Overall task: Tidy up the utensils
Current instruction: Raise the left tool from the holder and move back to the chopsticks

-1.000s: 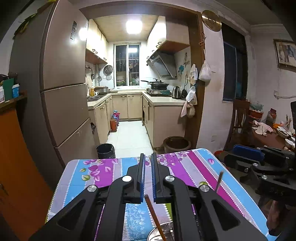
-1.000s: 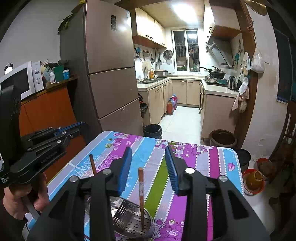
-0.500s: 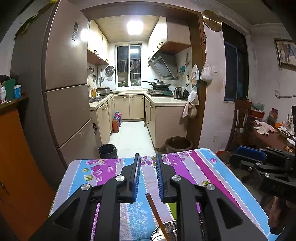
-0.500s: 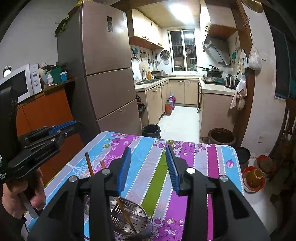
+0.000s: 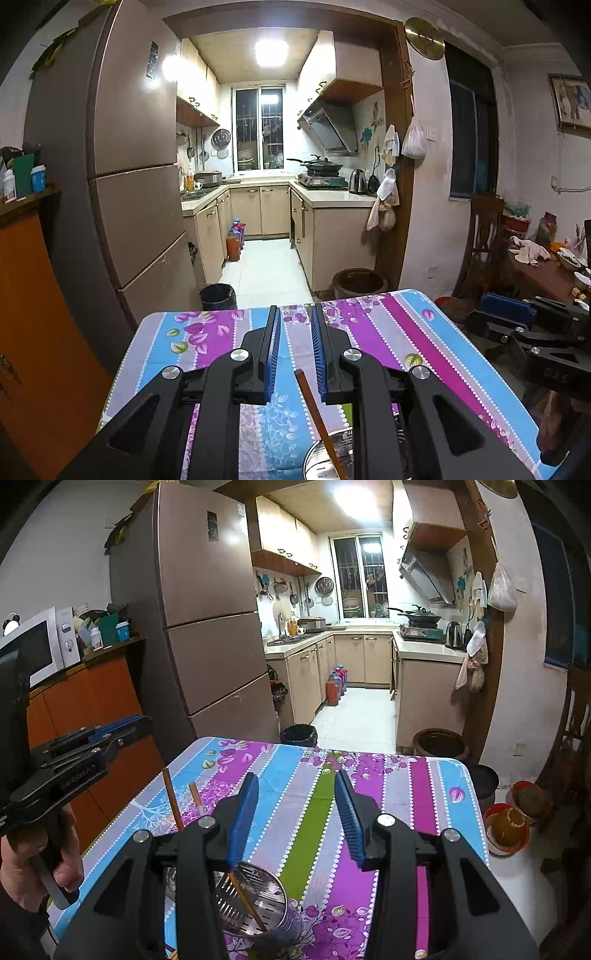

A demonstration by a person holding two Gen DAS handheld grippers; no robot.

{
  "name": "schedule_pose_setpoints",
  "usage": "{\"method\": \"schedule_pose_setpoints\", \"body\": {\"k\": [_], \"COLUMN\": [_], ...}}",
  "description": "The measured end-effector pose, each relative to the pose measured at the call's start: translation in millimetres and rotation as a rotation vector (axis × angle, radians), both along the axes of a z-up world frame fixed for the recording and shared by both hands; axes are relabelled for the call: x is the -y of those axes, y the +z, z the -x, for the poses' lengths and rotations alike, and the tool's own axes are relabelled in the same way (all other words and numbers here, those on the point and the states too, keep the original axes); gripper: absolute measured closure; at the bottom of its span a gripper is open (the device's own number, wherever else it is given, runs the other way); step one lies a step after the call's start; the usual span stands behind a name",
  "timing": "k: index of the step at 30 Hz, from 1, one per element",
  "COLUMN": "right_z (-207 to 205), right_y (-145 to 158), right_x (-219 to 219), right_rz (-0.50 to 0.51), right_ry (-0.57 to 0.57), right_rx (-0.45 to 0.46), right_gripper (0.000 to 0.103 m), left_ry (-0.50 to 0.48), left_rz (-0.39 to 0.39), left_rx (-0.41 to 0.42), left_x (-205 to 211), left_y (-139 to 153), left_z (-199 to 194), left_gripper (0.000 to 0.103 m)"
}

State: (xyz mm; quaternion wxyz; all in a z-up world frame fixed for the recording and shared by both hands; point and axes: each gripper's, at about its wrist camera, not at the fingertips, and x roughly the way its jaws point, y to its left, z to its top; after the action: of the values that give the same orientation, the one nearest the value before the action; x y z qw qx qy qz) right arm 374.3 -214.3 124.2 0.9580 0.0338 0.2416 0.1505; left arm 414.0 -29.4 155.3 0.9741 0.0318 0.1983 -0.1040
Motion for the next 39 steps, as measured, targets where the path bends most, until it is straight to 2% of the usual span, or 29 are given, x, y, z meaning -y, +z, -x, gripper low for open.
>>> {"method": "schedule_pose_setpoints", "body": {"k": [7, 21, 27, 30, 39], "right_z": [18, 91, 130, 154, 229], "right_y": [-5, 0, 1, 1, -10], "right_x": [-3, -13, -16, -14, -11], "right_rz": [0.001, 0.007, 0.025, 0.017, 0.0], "right_ry": [-0.008, -0.009, -0.011, -0.007, 0.018], "right_rx": [0.027, 0.14, 0.188, 0.207, 0.225], "right_gripper": [0.059, 0.054, 0.051, 0.046, 0.043], "left_ry": [-0.006, -0.025, -0.039, -0.043, -0.048], "left_rz": [0.0, 0.011, 0.005, -0.005, 0.014], "left_rx": [0.001, 0.05, 0.091, 0.119, 0.136], "left_x": [-2, -1, -1, -2, -30], "left_y": [-10, -19, -19, -18, -48], "left_z": [19, 87, 131, 154, 239], "left_gripper": [0.079, 0.079, 0.075, 0.072, 0.068]}}
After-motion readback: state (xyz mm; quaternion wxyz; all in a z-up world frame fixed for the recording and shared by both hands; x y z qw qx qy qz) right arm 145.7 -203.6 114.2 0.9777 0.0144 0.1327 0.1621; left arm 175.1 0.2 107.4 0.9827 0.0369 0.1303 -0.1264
